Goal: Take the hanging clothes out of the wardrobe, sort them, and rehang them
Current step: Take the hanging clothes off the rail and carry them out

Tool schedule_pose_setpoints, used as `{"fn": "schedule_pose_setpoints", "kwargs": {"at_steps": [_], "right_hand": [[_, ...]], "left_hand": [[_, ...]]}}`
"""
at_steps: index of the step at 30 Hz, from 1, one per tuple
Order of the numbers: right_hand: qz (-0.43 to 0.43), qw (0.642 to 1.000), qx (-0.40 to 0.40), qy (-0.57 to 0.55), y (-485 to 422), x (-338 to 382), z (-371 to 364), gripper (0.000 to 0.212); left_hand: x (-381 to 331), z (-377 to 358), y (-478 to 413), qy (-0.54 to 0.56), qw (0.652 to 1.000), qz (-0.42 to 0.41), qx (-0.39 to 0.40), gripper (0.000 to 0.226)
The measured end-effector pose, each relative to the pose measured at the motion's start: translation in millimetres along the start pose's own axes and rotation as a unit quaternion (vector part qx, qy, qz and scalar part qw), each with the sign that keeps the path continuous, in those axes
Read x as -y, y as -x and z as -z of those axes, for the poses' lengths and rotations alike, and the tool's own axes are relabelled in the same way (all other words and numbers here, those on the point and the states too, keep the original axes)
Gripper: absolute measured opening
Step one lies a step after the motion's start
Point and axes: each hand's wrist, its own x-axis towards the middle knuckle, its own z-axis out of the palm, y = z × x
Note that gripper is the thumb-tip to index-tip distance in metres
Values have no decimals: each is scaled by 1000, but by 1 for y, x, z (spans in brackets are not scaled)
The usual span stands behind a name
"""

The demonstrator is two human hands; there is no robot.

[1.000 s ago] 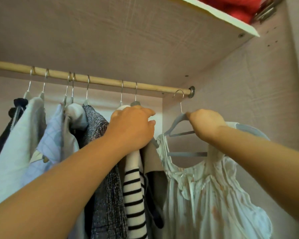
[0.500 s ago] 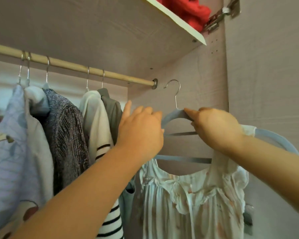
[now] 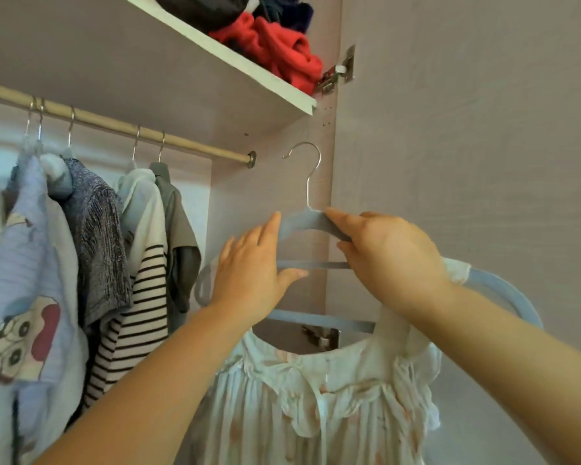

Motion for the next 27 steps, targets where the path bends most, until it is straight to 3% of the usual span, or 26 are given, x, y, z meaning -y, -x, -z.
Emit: {"fn": "schedule_pose_setpoints", "kwargs": {"at_steps": [9,14,20,27], "right_hand": [[-5,999,-1,-54,102,-48,79,48],[-19,999,21,-37,160,-72,116,63],[-92,995,43,17,219,-86,160,72],[-168,982,48,74,288,-77,233,70]], "left_hand": [[-99,30,70,103,994,-5,-38,90],[-152,38,93,93,993,-32,-58,90],[-207,47,124,84,988,-93,-88,87],[-267,69,167,160,971,-144,-100,85]]}}
